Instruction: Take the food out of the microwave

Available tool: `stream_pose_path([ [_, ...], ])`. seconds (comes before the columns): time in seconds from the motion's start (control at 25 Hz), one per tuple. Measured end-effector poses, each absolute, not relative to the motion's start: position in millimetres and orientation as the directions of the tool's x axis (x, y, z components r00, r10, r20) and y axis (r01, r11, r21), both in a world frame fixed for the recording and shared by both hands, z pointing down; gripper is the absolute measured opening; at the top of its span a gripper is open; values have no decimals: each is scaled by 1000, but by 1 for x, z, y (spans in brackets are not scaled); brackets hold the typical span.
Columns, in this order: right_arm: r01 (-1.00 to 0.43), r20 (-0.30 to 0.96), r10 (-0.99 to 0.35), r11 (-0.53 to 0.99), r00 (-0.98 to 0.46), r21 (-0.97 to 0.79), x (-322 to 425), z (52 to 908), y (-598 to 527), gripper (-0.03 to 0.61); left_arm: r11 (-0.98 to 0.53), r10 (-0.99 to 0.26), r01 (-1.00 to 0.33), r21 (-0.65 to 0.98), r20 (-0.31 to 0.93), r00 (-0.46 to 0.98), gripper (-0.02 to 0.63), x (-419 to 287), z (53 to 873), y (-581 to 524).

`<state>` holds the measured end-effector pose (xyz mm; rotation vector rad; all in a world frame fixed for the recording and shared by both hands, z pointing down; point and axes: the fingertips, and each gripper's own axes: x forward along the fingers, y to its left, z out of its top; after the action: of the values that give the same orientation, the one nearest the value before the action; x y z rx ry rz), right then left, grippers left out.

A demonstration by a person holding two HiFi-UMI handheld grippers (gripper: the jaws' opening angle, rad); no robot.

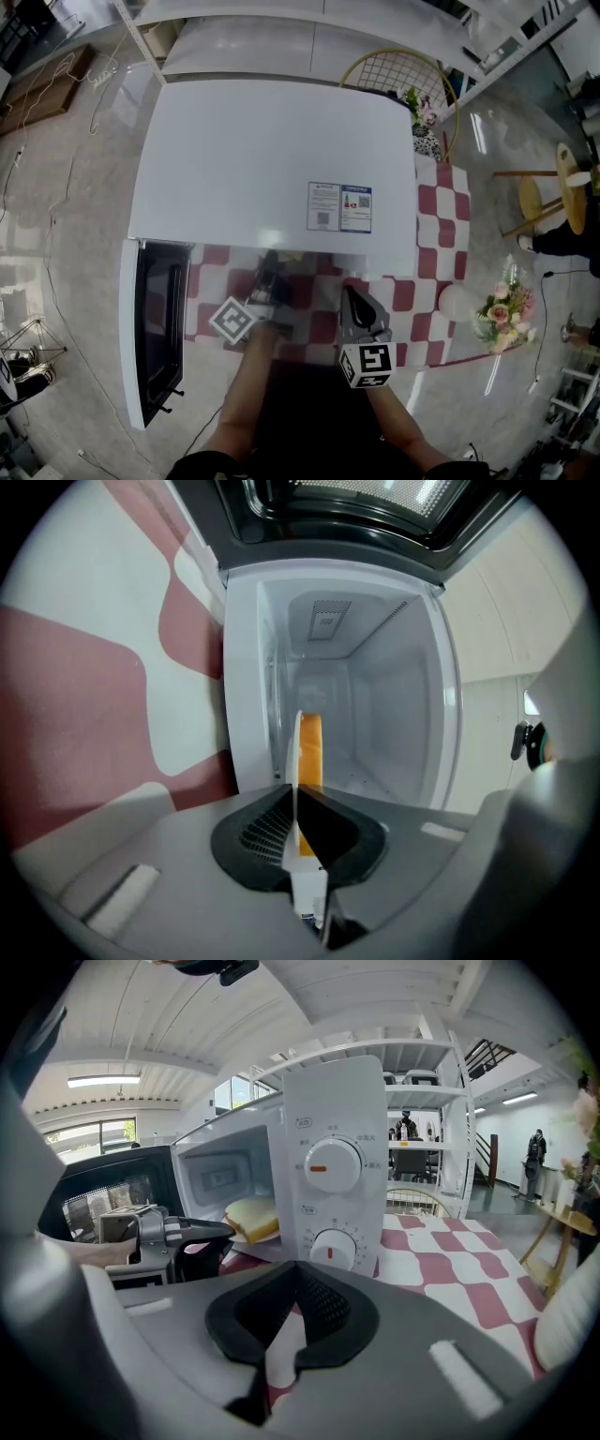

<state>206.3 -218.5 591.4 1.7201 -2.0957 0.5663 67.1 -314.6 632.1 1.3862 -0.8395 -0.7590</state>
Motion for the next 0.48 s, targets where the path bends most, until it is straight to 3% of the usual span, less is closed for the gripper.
stream_pose_path([
  [0.48, -982, 515, -837, 171, -185, -75, 206, 589, -217, 2, 79, -857, 12, 997, 62, 511, 23, 63, 630, -314],
])
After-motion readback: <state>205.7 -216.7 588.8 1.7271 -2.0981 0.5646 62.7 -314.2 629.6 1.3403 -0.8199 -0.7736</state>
